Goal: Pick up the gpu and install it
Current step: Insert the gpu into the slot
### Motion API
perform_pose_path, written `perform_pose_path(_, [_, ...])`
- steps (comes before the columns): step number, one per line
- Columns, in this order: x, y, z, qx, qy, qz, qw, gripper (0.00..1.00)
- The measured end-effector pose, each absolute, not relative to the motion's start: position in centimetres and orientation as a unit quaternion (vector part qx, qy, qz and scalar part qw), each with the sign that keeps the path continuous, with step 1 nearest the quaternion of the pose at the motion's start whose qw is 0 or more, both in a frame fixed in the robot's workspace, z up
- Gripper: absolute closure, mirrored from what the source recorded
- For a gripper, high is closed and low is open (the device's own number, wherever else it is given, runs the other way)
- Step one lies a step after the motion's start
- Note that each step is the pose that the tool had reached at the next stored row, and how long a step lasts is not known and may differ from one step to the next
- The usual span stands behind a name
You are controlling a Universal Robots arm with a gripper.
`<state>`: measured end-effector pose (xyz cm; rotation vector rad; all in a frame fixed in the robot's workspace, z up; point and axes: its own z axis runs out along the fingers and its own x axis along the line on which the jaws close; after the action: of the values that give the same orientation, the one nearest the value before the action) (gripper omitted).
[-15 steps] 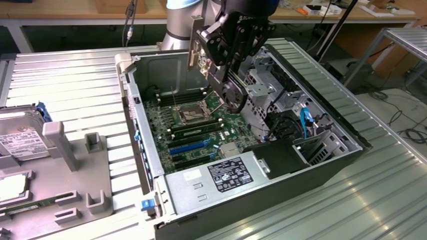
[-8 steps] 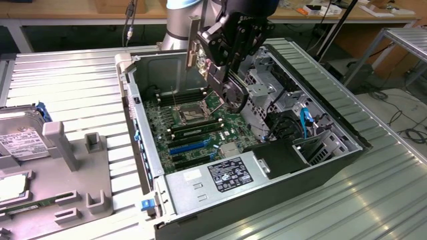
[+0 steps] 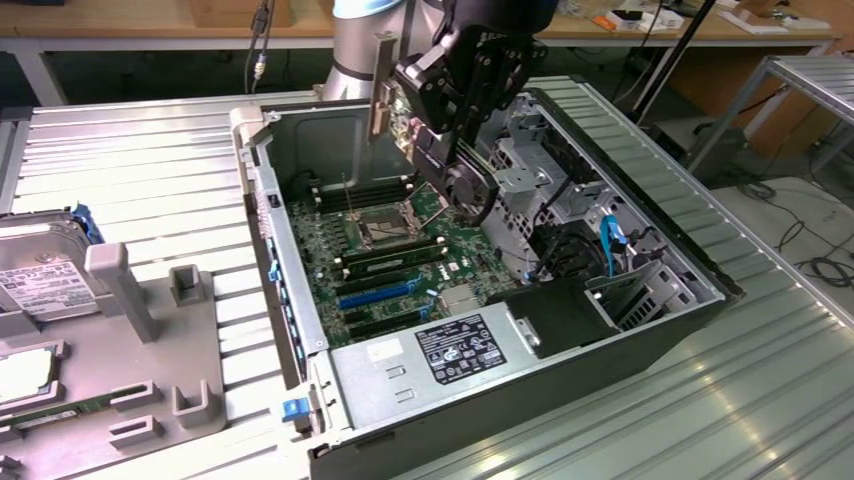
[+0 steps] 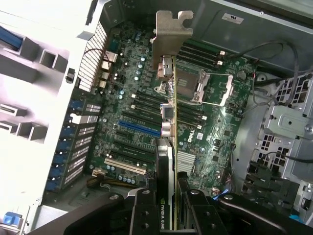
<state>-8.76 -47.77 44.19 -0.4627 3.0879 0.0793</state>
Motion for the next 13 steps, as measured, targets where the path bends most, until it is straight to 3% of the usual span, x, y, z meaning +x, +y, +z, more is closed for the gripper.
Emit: perform_pose_path(13, [-8.76,-47.77,44.19,-0.189,0.982,0.026,0.008,0.73])
